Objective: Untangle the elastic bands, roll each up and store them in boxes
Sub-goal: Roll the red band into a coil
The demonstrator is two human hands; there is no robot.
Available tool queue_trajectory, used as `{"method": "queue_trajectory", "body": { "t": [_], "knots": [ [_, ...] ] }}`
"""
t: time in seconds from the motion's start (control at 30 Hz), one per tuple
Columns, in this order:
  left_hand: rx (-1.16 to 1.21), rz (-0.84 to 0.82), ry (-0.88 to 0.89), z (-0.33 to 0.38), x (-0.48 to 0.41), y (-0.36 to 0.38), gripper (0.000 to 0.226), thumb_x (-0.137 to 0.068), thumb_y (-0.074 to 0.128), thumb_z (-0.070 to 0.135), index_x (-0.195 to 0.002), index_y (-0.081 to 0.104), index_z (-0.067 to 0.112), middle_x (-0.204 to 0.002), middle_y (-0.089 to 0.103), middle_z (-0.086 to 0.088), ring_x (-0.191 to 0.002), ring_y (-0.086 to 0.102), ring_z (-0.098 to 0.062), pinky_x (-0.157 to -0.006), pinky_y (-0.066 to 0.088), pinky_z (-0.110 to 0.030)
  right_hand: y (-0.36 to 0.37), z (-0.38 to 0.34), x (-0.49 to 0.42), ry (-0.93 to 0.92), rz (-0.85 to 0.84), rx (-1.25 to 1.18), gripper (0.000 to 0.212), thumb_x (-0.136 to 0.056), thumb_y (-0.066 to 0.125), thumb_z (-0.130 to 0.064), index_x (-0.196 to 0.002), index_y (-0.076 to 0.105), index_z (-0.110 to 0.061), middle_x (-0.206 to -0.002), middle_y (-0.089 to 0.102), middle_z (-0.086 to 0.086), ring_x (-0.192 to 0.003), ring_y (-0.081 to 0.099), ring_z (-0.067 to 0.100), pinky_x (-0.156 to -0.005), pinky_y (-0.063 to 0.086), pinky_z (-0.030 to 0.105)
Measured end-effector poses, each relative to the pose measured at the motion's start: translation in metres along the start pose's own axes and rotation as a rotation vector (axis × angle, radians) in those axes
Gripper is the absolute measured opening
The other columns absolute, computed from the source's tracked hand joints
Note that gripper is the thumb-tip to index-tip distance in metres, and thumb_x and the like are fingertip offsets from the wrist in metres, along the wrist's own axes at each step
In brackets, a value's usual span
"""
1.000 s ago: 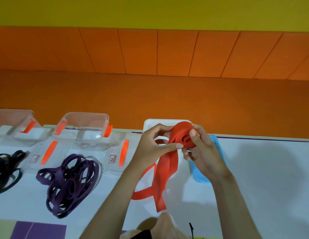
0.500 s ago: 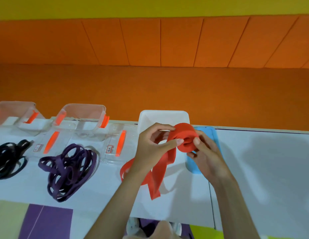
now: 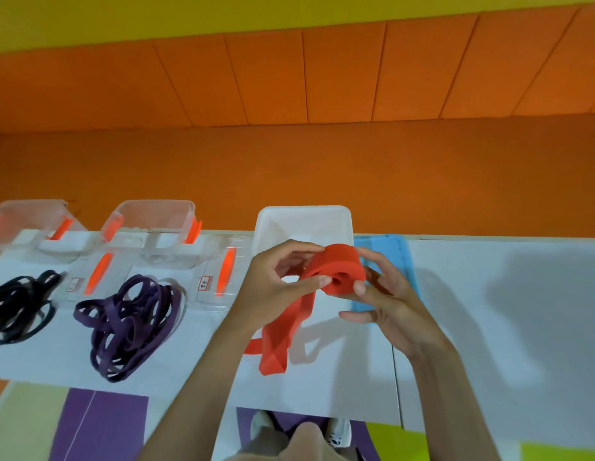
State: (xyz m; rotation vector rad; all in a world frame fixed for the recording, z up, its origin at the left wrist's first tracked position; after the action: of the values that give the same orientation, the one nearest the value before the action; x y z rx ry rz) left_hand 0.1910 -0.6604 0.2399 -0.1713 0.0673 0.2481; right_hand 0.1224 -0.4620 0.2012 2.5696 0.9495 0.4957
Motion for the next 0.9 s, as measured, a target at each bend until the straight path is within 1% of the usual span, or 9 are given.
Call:
{"method": "queue_trajectory", "body": {
  "t": [0.07,0.17,0.23,0.33,0.43,0.57,0.73,0.83,0.9],
  "knots": [
    [-0.022,0.015,0.007,0.001,-0.001,0.005,0.039,-0.074,0.096,0.032,-0.108,0.076,0.036,-0.108,0.08,0.007,-0.105,0.077,-0.018,-0.091,0.059,-0.022,0.003,-0.013,0.0,-0.015,0.046,0.071,0.049,-0.088,0.083,-0.032,-0.133,0.064,-0.028,-0.126,0.069,0.014,-0.112,0.075,0.036,-0.077,0.066,0.044],
    [0.051,0.051,0.003,0.005,-0.002,0.01,0.035,-0.072,0.095,0.037,-0.102,0.078,0.037,-0.108,0.079,0.006,-0.108,0.076,-0.019,-0.091,0.059,-0.023,0.009,-0.024,0.001,-0.061,0.105,0.055,0.043,-0.09,0.081,-0.028,-0.129,0.065,-0.017,-0.124,0.07,0.018,-0.109,0.075,0.038,-0.079,0.065,0.041],
    [0.115,0.037,0.029,0.009,-0.004,0.009,0.033,-0.075,0.091,0.033,-0.106,0.08,0.036,-0.115,0.077,0.004,-0.116,0.073,-0.02,-0.095,0.058,-0.024,0.013,-0.023,0.001,-0.083,0.084,-0.032,0.044,-0.094,0.073,-0.022,-0.134,0.059,-0.009,-0.125,0.07,0.02,-0.11,0.074,0.041,-0.081,0.065,0.04],
    [0.106,-0.007,0.08,0.01,-0.008,0.002,0.037,-0.082,0.089,0.019,-0.118,0.08,0.021,-0.121,0.073,0.0,-0.122,0.069,-0.023,-0.1,0.056,-0.026,0.02,-0.016,0.002,-0.042,0.062,-0.144,0.048,-0.096,0.069,-0.017,-0.138,0.051,-0.004,-0.13,0.067,0.026,-0.116,0.071,0.043,-0.081,0.065,0.044],
    [0.095,-0.025,0.046,0.007,-0.009,-0.008,0.038,-0.078,0.092,0.012,-0.115,0.082,0.02,-0.115,0.077,0.002,-0.116,0.072,-0.022,-0.097,0.058,-0.027,0.024,-0.015,0.003,0.024,0.033,-0.03,0.046,-0.092,0.077,-0.023,-0.13,0.055,-0.008,-0.131,0.069,0.015,-0.12,0.071,0.034,-0.078,0.065,0.046],
    [0.106,0.016,-0.036,-0.001,-0.006,-0.016,0.043,-0.067,0.097,0.032,-0.107,0.081,0.03,-0.103,0.08,0.005,-0.102,0.076,-0.018,-0.084,0.058,-0.022,0.02,-0.025,-0.001,0.032,0.094,0.326,0.041,-0.079,0.087,-0.032,-0.112,0.068,-0.017,-0.119,0.074,0.001,-0.11,0.074,0.022,-0.075,0.064,0.036],
    [0.182,0.028,-0.034,-0.009,-0.009,-0.039,0.044,-0.064,0.099,0.036,-0.104,0.079,0.032,-0.105,0.08,0.002,-0.104,0.076,-0.02,-0.089,0.06,-0.027,0.044,-0.024,-0.011,-0.077,0.171,0.367,0.043,-0.075,0.091,-0.029,-0.114,0.074,-0.035,-0.107,0.077,0.003,-0.099,0.078,0.025,-0.072,0.065,0.036],
    [0.184,-0.007,-0.065,-0.019,-0.005,-0.061,0.044,-0.065,0.098,0.039,-0.104,0.079,0.034,-0.109,0.08,0.002,-0.11,0.075,-0.02,-0.098,0.059,-0.033,0.059,-0.022,-0.019,-0.116,0.212,0.39,0.043,-0.072,0.092,-0.032,-0.112,0.077,-0.035,-0.11,0.077,0.001,-0.099,0.078,0.025,-0.073,0.066,0.035],
    [0.226,-0.054,-0.094,-0.026,-0.001,-0.079,0.046,-0.068,0.098,0.043,-0.109,0.08,0.033,-0.111,0.08,0.001,-0.11,0.076,-0.018,-0.095,0.059,-0.029,0.072,-0.019,-0.024,-0.113,0.226,0.383,0.045,-0.073,0.089,-0.028,-0.116,0.077,-0.029,-0.113,0.077,0.003,-0.1,0.078,0.026,-0.074,0.066,0.036]
  ]
}}
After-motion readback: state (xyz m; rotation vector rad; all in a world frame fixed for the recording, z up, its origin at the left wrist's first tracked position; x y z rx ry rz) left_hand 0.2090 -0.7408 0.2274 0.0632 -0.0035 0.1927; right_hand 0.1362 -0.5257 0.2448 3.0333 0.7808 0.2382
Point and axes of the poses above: each hand's wrist, its own x-axis away from the middle knuckle, its own y-axis out of the palm, z = x × y, the point moved 3 cm from there along -x, towards the middle knuckle
